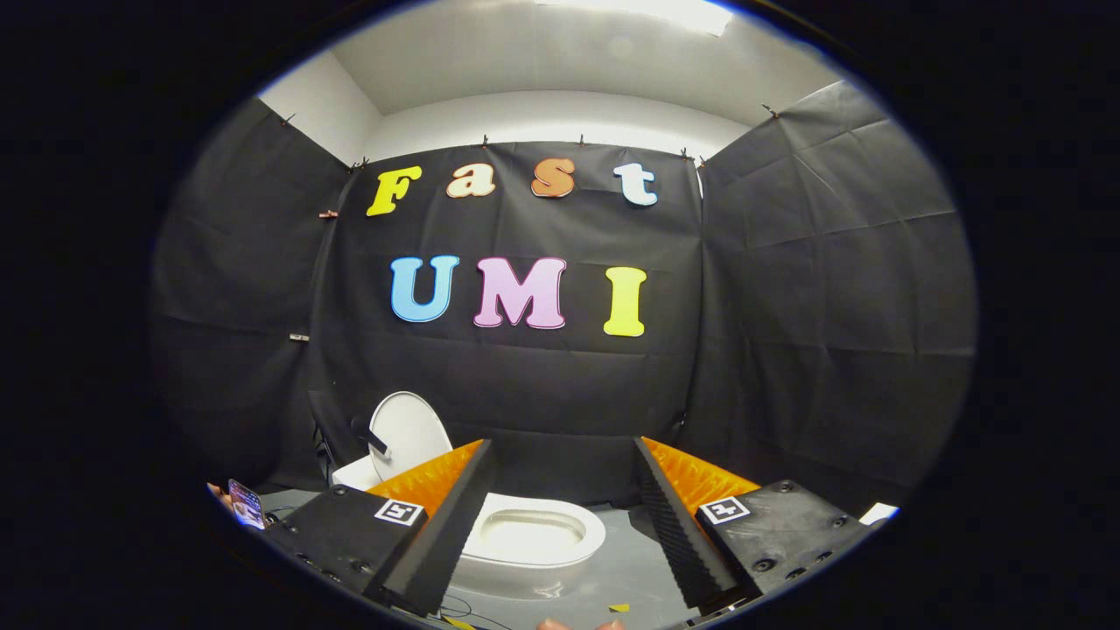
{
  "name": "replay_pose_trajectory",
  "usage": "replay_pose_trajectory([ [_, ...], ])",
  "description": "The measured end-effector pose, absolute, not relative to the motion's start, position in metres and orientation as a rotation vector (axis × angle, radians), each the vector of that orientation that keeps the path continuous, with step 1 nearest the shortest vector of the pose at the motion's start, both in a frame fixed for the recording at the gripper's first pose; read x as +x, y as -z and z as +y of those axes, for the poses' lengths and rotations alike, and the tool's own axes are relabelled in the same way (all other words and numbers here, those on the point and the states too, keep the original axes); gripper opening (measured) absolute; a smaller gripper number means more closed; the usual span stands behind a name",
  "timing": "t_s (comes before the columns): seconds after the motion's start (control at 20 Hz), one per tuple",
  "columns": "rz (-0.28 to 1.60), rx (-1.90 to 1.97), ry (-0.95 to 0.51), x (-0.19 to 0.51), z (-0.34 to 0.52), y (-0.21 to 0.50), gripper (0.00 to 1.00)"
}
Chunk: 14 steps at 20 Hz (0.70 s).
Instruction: Open the toilet lid.
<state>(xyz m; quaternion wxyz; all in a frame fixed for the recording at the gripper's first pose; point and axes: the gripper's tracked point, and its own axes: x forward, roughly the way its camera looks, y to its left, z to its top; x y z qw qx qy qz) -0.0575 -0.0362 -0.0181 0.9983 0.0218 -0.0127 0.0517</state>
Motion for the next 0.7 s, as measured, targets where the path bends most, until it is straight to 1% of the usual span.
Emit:
replay_pose_trajectory([
  [0.7, -0.012, 0.024, -0.126, -0.058, -0.0286, 0.0214, 0.99],
])
